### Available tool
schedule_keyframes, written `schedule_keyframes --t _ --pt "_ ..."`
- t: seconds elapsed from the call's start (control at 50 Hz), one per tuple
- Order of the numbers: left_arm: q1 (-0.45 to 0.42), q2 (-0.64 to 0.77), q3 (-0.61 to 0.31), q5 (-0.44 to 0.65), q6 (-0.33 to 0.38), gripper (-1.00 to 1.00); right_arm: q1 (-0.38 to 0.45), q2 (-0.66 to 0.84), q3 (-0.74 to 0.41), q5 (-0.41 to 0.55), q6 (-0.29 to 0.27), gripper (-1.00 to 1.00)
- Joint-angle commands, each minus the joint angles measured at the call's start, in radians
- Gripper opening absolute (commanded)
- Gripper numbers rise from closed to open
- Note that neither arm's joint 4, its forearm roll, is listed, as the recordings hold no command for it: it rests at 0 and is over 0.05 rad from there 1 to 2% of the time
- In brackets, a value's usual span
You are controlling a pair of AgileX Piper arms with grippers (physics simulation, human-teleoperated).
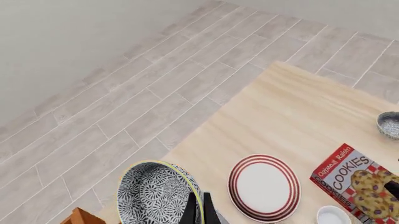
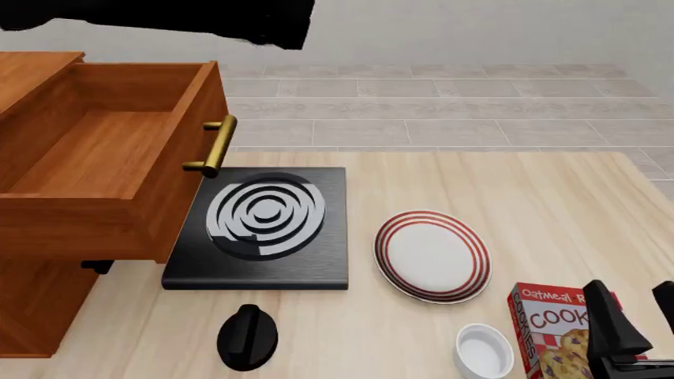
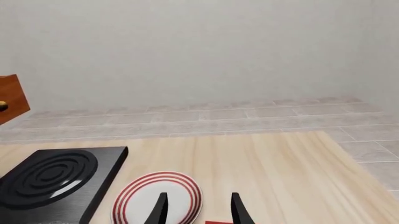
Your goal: Pick the akita bowl in the top layer of the wooden cabinet and place it on the plate.
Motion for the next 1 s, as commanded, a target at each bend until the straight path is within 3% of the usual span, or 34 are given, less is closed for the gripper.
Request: schedule_keyframes --t 0.02,0.62,1.0 --pt "-0.047 0.032 0.024 -0.043 0.011 -1.00 0.001 0.000 0.001 -0.003 -0.001 1.00" --pt "-0.112 0.128 0.087 -0.134 0.048 -1.00 0.013 0.000 -0.001 -0.006 -0.006 1.00" --pt "-0.134 0.194 0.136 -0.196 0.126 -1.00 0.016 0.000 -0.002 -0.003 0.007 1.00"
